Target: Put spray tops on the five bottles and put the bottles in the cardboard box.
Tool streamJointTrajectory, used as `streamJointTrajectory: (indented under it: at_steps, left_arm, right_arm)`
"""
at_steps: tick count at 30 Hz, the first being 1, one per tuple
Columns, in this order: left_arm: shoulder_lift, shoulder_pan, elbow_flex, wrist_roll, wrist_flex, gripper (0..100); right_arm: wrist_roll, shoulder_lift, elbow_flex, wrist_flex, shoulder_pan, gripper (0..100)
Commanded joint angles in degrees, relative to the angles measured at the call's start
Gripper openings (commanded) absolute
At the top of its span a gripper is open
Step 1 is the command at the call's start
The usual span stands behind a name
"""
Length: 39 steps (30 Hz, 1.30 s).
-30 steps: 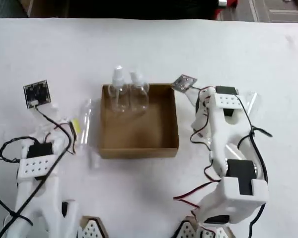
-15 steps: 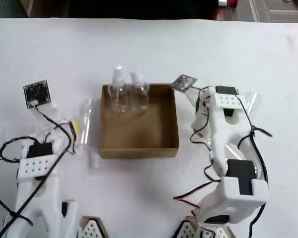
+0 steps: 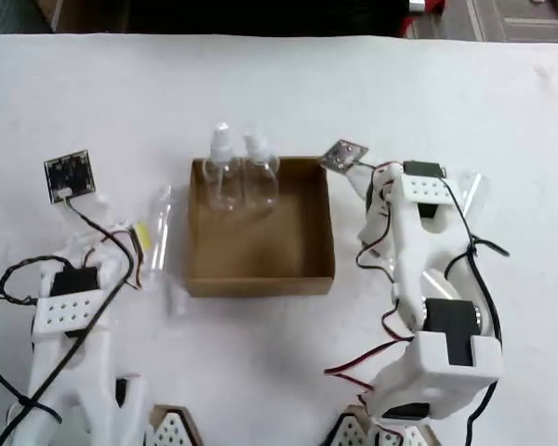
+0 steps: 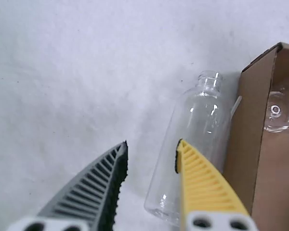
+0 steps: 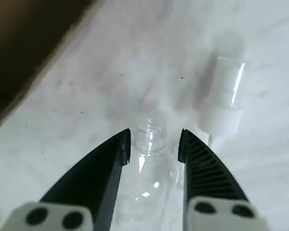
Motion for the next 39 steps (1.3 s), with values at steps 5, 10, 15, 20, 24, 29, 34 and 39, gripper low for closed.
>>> streamJointTrajectory:
  at_steps: [5,10,15,20,24,29,34,39]
  left_arm:
    - [-1.54,0.4,-0.35,0.44,-1.14,16]
    - [-1.54,0.31,-0.35,0.44,-1.14,16]
    - [-1.54,0.4,-0.35,0.44,-1.14,16]
    - [-1.54,0.57,-0.35,0.44,-1.14,16]
    - [-1.54,0.57,-0.35,0.44,-1.14,16]
    - [-1.71,0.31,-0.35,0.53,-1.05,16]
    - [-1.89,0.22,-0.44,0.79,0.18,16]
    - [-1.98,0.22,-0.53,0.88,0.18,16]
  right_arm:
    - [0.53,-0.4,-0.62,-0.66,0.31,14.1]
    - [0.0,3.65,-1.67,-1.71,0.4,14.1]
    - [0.0,5.32,-2.99,-1.89,0.84,12.7]
    - [-0.09,2.15,-3.25,-2.15,0.75,1.5]
    - [-0.09,-2.77,-3.25,-1.8,0.75,1.5]
    - [-0.09,-11.3,-3.25,0.84,0.31,1.6]
    - [-0.26,-21.14,-3.25,1.71,0.31,1.6]
    - [-7.38,-29.49,-2.99,0.22,-1.1,1.6]
